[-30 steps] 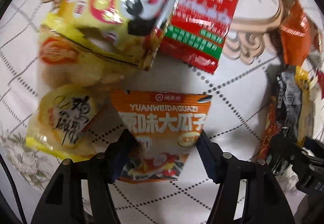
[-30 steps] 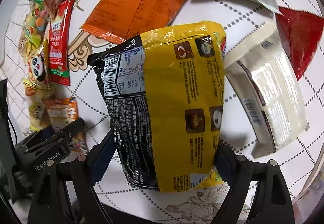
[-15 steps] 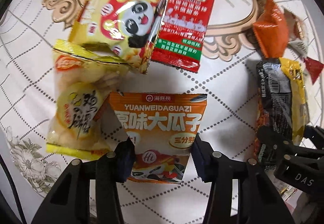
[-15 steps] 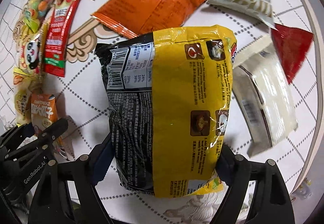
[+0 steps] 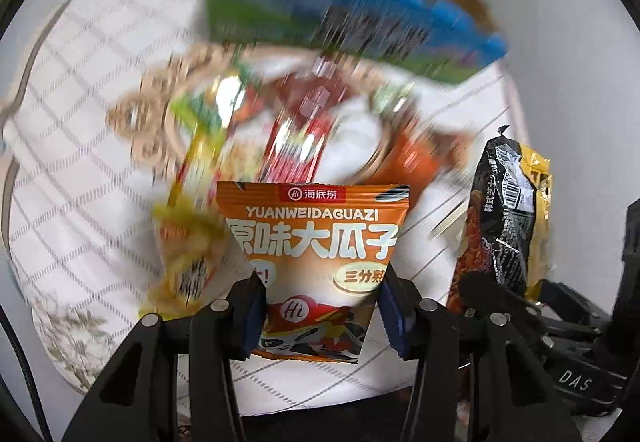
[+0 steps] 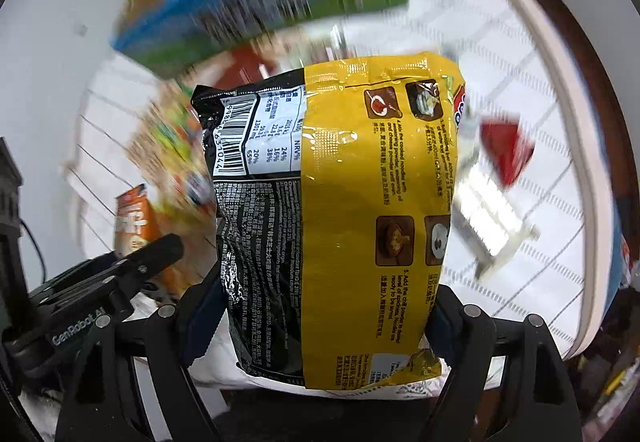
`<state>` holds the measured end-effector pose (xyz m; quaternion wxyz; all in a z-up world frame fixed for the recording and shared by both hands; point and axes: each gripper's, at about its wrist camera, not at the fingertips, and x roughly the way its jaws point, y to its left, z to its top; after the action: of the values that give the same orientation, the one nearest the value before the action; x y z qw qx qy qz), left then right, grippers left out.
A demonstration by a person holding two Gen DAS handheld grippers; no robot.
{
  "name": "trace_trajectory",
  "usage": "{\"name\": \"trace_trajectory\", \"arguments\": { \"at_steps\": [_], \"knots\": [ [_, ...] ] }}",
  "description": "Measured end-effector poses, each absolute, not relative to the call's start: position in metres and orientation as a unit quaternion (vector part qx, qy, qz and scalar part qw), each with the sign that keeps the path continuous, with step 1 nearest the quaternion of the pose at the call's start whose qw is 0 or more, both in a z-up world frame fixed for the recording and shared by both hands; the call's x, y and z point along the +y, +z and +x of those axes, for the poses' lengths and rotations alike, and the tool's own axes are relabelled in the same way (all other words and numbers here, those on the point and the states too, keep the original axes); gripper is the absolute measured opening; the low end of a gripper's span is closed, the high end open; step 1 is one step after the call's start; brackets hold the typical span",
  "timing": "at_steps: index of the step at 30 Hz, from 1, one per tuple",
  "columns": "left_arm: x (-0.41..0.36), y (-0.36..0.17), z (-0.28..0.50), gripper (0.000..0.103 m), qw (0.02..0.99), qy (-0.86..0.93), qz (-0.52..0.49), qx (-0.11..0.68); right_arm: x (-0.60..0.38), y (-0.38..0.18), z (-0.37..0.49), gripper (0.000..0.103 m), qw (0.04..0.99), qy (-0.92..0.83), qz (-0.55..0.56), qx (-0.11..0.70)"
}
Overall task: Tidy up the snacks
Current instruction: 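Carry both bags into the cardboard box and open both tools to release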
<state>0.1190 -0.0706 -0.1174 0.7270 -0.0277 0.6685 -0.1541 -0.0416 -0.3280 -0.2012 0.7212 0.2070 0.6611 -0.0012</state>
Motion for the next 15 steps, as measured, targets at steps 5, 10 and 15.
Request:
{"name": "trace_trajectory", "arguments": {
  "at_steps": [5, 10, 15],
  "knots": [
    [-0.07, -0.069, 0.191, 0.046, 0.744, -0.163, -0.051, 0.645, -0.362, -0.16, 0.01, 0.087, 0.758, 0.024, 0.203, 0.619],
    [-0.076, -0.036, 0.285, 0.046, 0.752, -0.149, -0.066, 0.638, -0.383, -0.156, 0.08, 0.087, 0.776, 0.031, 0.178, 0.604],
    [-0.103, -0.051, 0.369, 0.046, 0.74, -0.123, -0.077, 0.657, -0.413, -0.193, 0.154, 0.087, 0.763, 0.04, 0.175, 0.621]
  ]
}}
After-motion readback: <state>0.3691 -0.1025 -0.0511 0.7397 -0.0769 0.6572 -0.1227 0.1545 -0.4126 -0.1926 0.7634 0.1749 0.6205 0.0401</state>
